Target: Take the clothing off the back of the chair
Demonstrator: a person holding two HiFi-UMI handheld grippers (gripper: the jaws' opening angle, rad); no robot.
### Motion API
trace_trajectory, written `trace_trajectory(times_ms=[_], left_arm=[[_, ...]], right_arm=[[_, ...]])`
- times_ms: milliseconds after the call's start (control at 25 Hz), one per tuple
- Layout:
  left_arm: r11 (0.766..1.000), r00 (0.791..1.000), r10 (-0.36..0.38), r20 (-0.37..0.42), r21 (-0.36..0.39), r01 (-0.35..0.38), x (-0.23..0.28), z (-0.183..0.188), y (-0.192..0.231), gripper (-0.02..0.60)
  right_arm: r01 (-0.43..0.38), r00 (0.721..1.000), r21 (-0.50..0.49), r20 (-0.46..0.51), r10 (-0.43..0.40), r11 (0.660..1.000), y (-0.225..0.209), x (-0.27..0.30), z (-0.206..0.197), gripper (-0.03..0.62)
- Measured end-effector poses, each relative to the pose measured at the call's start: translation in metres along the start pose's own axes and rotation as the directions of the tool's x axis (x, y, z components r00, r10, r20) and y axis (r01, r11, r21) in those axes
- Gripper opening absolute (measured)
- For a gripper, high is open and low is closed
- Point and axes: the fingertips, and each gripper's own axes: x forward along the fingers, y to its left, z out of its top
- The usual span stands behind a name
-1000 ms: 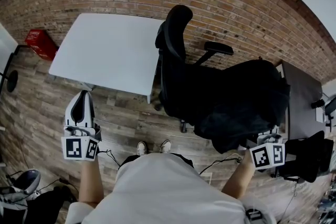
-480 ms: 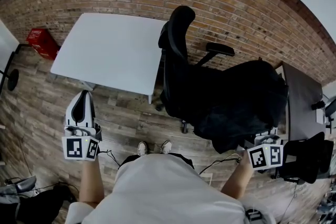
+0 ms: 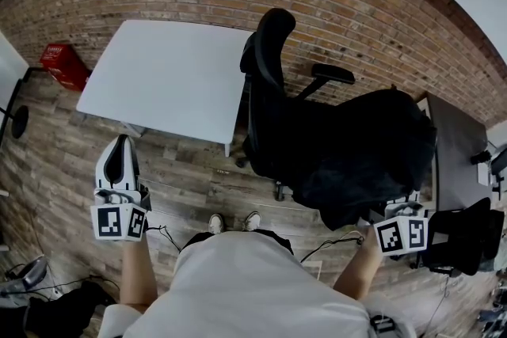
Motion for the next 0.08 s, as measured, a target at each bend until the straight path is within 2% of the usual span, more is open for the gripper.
trace_trajectory(times_ms=[80], left_arm=[[1.000,1.000,-0.005,-0.001,0.000,0.005,0.0007,-0.0010,-0.0021,0.038]], right_arm=[[0.001,1.000,0.002,0.002,-0.001,1.000,-0.0001,0.0001,-0.0001,0.140]])
